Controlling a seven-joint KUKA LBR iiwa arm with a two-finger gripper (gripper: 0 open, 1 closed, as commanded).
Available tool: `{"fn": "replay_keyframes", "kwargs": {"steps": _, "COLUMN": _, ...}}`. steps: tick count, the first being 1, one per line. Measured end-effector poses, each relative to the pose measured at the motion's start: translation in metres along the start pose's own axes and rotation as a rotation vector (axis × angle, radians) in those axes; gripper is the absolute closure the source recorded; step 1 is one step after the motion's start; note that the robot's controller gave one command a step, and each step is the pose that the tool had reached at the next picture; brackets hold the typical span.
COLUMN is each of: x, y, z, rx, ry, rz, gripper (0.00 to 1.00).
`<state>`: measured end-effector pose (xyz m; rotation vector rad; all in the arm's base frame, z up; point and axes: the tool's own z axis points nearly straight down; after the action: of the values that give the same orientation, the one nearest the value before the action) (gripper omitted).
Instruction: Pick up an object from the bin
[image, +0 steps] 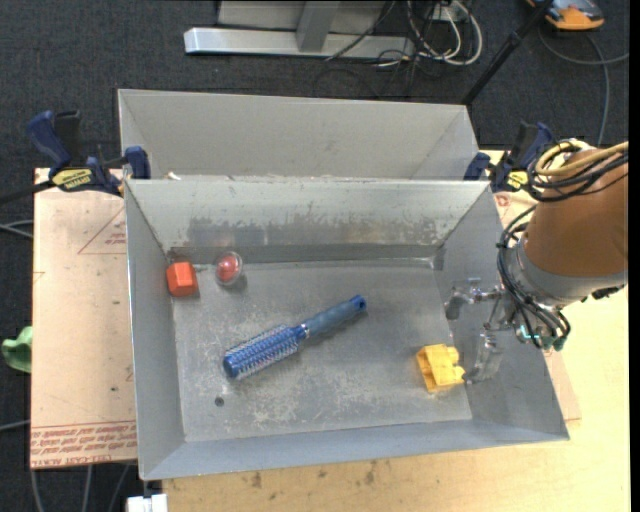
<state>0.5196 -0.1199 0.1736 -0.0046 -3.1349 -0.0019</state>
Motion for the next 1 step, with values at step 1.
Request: {"fn": "replay_keyframes", "kwargs": {"steps": 1, "x": -0.0103, "y": -0.0034, "z": 0.1055, "rx": 0.000, "ry": -0.006, "rz": -0.300, "gripper": 0.00}}
